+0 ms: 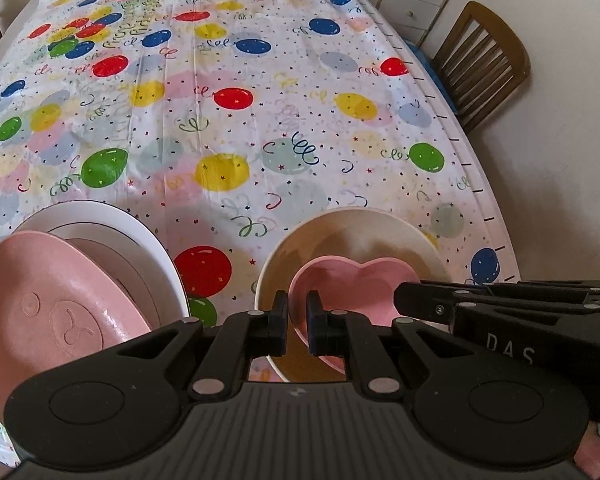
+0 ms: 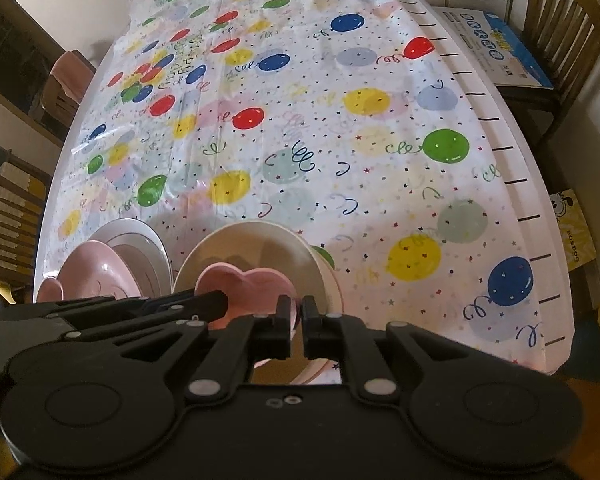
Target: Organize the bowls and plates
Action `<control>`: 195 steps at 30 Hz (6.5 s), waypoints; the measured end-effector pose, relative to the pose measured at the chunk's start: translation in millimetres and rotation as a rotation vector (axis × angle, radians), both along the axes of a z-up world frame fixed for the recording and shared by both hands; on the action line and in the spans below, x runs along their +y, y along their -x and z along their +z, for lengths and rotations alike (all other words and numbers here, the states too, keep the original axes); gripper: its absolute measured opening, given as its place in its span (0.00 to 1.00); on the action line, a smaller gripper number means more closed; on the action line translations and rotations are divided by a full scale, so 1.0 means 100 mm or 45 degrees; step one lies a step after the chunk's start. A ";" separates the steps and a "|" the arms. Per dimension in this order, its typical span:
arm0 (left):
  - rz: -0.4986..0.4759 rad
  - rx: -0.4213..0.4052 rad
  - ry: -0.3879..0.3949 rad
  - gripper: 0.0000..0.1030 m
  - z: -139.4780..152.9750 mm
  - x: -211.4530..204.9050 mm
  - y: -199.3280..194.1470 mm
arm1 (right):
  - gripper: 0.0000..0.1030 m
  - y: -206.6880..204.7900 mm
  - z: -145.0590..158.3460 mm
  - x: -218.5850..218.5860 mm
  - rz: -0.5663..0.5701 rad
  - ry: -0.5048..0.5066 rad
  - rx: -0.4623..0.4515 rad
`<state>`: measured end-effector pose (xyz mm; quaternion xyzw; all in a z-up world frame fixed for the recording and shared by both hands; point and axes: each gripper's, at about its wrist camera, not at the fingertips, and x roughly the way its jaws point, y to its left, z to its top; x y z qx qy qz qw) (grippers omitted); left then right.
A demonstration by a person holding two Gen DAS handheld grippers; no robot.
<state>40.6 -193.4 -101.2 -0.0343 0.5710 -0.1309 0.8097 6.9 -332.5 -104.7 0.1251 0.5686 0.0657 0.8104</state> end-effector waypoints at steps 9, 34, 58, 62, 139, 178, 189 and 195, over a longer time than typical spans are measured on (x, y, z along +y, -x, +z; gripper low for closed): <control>-0.018 0.014 0.027 0.08 -0.02 0.02 -0.02 | 0.16 -0.02 0.00 0.00 0.008 -0.014 0.011; -0.065 -0.163 0.061 0.10 0.40 0.15 0.24 | 0.38 0.25 0.42 0.00 0.041 -0.007 -0.151; -0.016 -0.260 0.122 0.74 0.58 0.44 0.40 | 0.91 0.48 0.63 -0.08 -0.028 -0.017 -0.284; -0.006 -0.223 0.125 0.75 0.47 0.44 0.38 | 0.92 0.47 0.53 -0.11 -0.054 -0.030 -0.240; 0.141 -0.056 0.057 0.38 0.32 0.52 0.18 | 0.22 0.10 0.29 0.26 -0.142 -0.021 -0.104; 0.402 0.022 -0.075 0.37 0.06 1.74 0.29 | 0.22 -0.12 -0.05 1.62 0.088 -0.074 -0.030; 0.415 0.028 -0.077 0.37 -0.02 1.77 0.24 | 0.22 -0.17 -0.13 1.63 0.097 -0.075 -0.020; 0.412 0.008 -0.069 0.37 0.00 1.77 0.27 | 0.26 -0.18 -0.13 1.63 0.104 -0.091 -0.014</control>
